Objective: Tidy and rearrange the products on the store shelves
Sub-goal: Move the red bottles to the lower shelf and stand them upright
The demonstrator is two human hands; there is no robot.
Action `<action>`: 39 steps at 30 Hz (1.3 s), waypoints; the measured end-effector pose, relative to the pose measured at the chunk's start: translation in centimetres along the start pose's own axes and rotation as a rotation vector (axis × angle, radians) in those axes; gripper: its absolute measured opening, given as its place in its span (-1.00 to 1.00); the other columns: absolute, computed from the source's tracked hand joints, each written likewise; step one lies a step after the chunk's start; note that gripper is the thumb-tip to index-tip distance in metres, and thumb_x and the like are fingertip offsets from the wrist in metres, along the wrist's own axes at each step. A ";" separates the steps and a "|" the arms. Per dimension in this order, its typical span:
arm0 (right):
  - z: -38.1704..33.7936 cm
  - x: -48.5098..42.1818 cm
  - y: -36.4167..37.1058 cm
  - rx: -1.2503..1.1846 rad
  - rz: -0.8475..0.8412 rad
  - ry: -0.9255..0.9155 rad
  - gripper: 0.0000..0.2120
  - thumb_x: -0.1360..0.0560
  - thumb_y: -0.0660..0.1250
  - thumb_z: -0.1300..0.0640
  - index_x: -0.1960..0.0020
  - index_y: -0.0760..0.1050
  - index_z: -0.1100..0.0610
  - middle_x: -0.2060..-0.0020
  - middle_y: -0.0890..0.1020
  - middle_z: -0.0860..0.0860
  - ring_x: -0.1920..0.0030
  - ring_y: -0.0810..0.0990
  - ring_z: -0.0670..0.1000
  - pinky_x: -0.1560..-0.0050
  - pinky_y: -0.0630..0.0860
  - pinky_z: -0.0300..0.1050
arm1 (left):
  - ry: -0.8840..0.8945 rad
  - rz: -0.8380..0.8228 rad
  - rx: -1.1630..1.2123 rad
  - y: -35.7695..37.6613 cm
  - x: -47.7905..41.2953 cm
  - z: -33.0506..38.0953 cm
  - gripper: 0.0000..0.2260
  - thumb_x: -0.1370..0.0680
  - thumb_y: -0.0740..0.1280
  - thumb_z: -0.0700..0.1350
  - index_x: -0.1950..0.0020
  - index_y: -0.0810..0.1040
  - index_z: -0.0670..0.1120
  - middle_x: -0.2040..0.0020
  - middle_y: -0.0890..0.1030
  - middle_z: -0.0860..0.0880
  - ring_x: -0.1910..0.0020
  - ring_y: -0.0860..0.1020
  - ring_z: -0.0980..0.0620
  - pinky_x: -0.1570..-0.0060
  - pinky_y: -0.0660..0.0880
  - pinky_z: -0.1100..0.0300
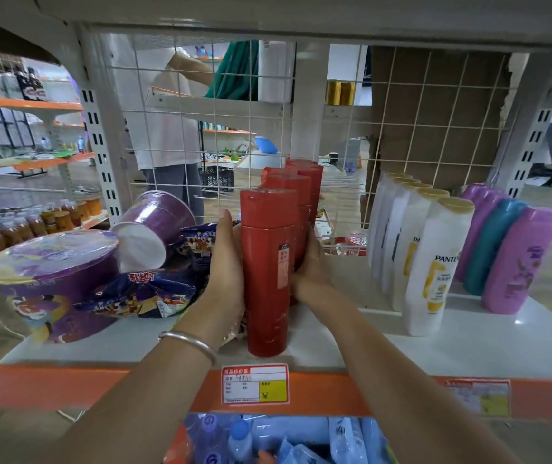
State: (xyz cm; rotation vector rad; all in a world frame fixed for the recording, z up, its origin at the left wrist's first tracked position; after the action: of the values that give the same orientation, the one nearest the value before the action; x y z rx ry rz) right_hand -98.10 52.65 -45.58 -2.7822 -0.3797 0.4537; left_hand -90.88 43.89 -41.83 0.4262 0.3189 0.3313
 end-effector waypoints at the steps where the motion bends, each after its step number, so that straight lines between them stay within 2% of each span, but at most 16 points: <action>1: 0.0 0.0 0.0 0.001 -0.009 -0.003 0.13 -0.09 0.46 -0.10 -0.53 -0.07 -0.08 -0.49 0.15 0.01 -0.45 0.24 0.05 -0.47 0.22 0.02 | -0.015 -0.014 0.010 -0.1 -0.1 -0.3 -0.35 -0.62 -0.09 0.17 0.29 0.70 -0.04 0.32 0.71 0.00 0.30 0.67 0.09 0.28 0.60 0.28; 3: 0.4 -0.1 -0.2 -0.009 -0.032 0.014 0.14 -0.15 0.52 -0.02 -0.52 -0.11 -0.11 -0.50 0.09 -0.02 -0.48 0.19 0.04 -0.48 0.19 0.04 | -0.060 -0.027 0.017 -0.3 -0.1 -0.9 -0.34 -0.61 -0.08 0.18 0.36 0.71 -0.01 0.34 0.70 0.01 0.34 0.67 0.10 0.33 0.60 0.29; 7: 0.6 -0.3 -0.2 -0.067 -0.046 0.031 0.18 -0.05 0.48 -0.14 -0.48 -0.16 -0.23 -0.50 0.11 -0.08 -0.47 0.21 0.04 -0.44 0.27 0.14 | -0.198 0.007 -0.057 -1.1 0.1 -2.4 -0.47 -0.56 0.00 0.27 0.14 0.66 0.00 0.30 0.71 -0.03 0.36 0.67 0.03 0.38 0.62 0.17; 11: 0.6 -0.2 0.2 -0.049 -0.082 0.024 0.16 -0.09 0.47 -0.08 -0.51 -0.15 -0.17 -0.49 0.14 -0.10 -0.43 0.28 0.00 -0.44 0.29 0.07 | -0.244 -0.014 -0.110 -1.0 0.1 -2.9 -0.46 -0.55 -0.01 0.31 -0.04 0.62 -0.01 0.25 0.71 -0.01 0.16 0.65 -0.01 -0.03 0.55 0.04; 12: 0.7 -0.3 0.2 -0.043 -0.089 0.021 0.16 -0.09 0.48 -0.05 -0.50 -0.15 -0.18 -0.49 0.13 -0.10 -0.44 0.27 0.00 -0.44 0.29 0.07 | -0.247 -0.018 -0.114 -0.9 0.1 -2.9 -0.47 -0.55 -0.01 0.30 -0.01 0.62 0.00 0.28 0.71 0.01 0.20 0.66 0.02 -0.01 0.54 0.04; 14: 0.7 -0.3 0.1 -0.032 -0.098 0.010 0.14 -0.14 0.51 0.00 -0.51 -0.14 -0.18 -0.49 0.11 -0.10 -0.46 0.24 0.00 -0.46 0.26 0.07 | -0.250 -0.008 -0.123 -0.9 0.2 -3.0 -0.51 -0.57 -0.02 0.26 0.11 0.60 0.02 0.39 0.68 0.04 0.38 0.66 0.11 0.18 0.55 0.14; 16: 0.7 -0.3 0.0 -0.039 -0.106 0.016 0.04 -0.23 0.51 0.07 -0.51 -0.06 -0.13 -0.49 0.11 -0.09 -0.46 0.23 0.01 -0.46 0.24 0.05 | -0.258 -0.008 -0.126 -0.8 0.4 -3.2 -0.53 -0.58 -0.01 0.24 0.16 0.58 0.01 0.44 0.67 0.05 0.46 0.64 0.14 0.31 0.57 0.20; 20: 1.2 -0.6 0.2 -0.088 -0.056 0.049 -0.01 -0.13 0.44 -0.12 -0.47 0.06 -0.17 -0.44 0.26 -0.07 -0.40 0.34 0.03 -0.41 0.34 0.08 | -0.302 -0.039 -0.111 -0.6 0.5 -3.6 -0.52 -0.60 -0.02 0.21 0.13 0.58 -0.03 0.37 0.69 0.03 0.44 0.64 0.12 0.33 0.59 0.24; 22: 1.4 -0.8 0.3 -0.113 -0.046 0.063 0.01 -0.07 0.44 -0.20 -0.44 0.06 -0.23 -0.41 0.33 -0.06 -0.36 0.40 0.04 -0.37 0.38 0.11 | -0.325 -0.050 -0.125 -0.6 0.5 -4.1 -0.52 -0.61 -0.02 0.19 0.15 0.58 -0.04 0.36 0.69 0.04 0.48 0.63 0.13 0.46 0.56 0.31; 25: 1.2 -0.7 0.0 -0.129 -0.028 0.068 0.00 -0.08 0.44 -0.24 -0.42 0.05 -0.27 -0.37 0.37 -0.05 -0.32 0.43 0.04 -0.35 0.40 0.12 | -0.348 -0.066 -0.142 -0.3 0.8 -4.3 -0.52 -0.60 -0.03 0.21 0.14 0.57 -0.03 0.43 0.67 0.03 0.50 0.62 0.13 0.53 0.53 0.33; 28: 0.7 -0.4 -0.5 -0.102 0.002 0.044 -0.07 -0.18 0.48 -0.16 -0.43 0.08 -0.23 -0.38 0.35 -0.03 -0.31 0.43 0.04 -0.38 0.36 0.09 | -0.354 -0.061 -0.142 -0.3 0.7 -4.4 -0.52 -0.59 -0.02 0.22 0.14 0.58 -0.01 0.41 0.68 0.02 0.46 0.64 0.13 0.50 0.54 0.31; 30: 0.4 -0.4 -1.1 -0.061 0.018 0.019 -0.17 -0.34 0.46 -0.01 -0.48 0.09 -0.12 -0.45 0.23 -0.03 -0.37 0.36 0.04 -0.43 0.25 -0.05 | -0.352 -0.043 -0.147 -0.4 0.8 -4.4 -0.52 -0.59 0.00 0.22 0.17 0.59 -0.01 0.40 0.68 0.02 0.45 0.65 0.12 0.50 0.54 0.32; 32: 0.1 -0.4 -1.6 -0.002 0.038 0.013 -0.26 -0.43 0.41 0.05 -0.48 0.10 -0.03 -0.49 0.12 -0.03 -0.43 0.26 0.04 -0.39 0.19 -0.15 | -0.352 -0.029 -0.128 -0.3 0.9 -4.3 -0.49 -0.59 0.00 0.21 0.23 0.62 -0.01 0.40 0.68 -0.01 0.45 0.65 0.09 0.52 0.54 0.30; 34: 0.0 -0.3 -1.9 -0.024 0.041 0.015 -0.31 -0.44 0.40 0.07 -0.46 0.12 -0.02 -0.48 0.14 -0.02 -0.42 0.26 0.03 -0.36 0.20 -0.19 | -0.349 -0.024 -0.088 -0.2 0.9 -4.5 -0.42 -0.60 0.00 0.19 0.34 0.67 -0.03 0.42 0.68 -0.03 0.47 0.64 0.08 0.54 0.53 0.30; 37: -0.2 0.0 -1.7 -0.113 0.033 0.040 -0.33 -0.43 0.41 0.09 -0.42 0.14 -0.05 -0.37 0.30 -0.01 -0.25 0.41 -0.01 -0.37 0.35 -0.04 | -0.330 -0.024 -0.058 0.1 1.2 -4.2 -0.35 -0.61 0.00 0.14 0.50 0.67 -0.02 0.47 0.65 -0.01 0.52 0.61 0.11 0.56 0.50 0.34; 39: -0.1 0.0 -1.5 -0.144 0.031 0.061 -0.33 -0.41 0.42 0.09 -0.39 0.14 -0.06 -0.31 0.39 0.05 -0.18 0.50 0.06 -0.28 0.46 0.10 | -0.317 -0.016 -0.081 0.1 1.1 -4.1 -0.40 -0.62 0.02 0.11 0.45 0.66 -0.04 0.49 0.65 -0.01 0.53 0.61 0.12 0.57 0.49 0.35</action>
State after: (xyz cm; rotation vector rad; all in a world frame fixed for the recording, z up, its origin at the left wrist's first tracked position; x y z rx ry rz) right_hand -98.32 53.98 -45.00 -2.9375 -0.3699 0.3608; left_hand -91.38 45.82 -45.61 0.3889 -0.0006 0.2552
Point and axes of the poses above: each hand's wrist, its own x-axis away from the middle knuckle, its own y-axis out of the palm, z = x × y, the point moved 5 cm from there along -x, towards the middle knuckle
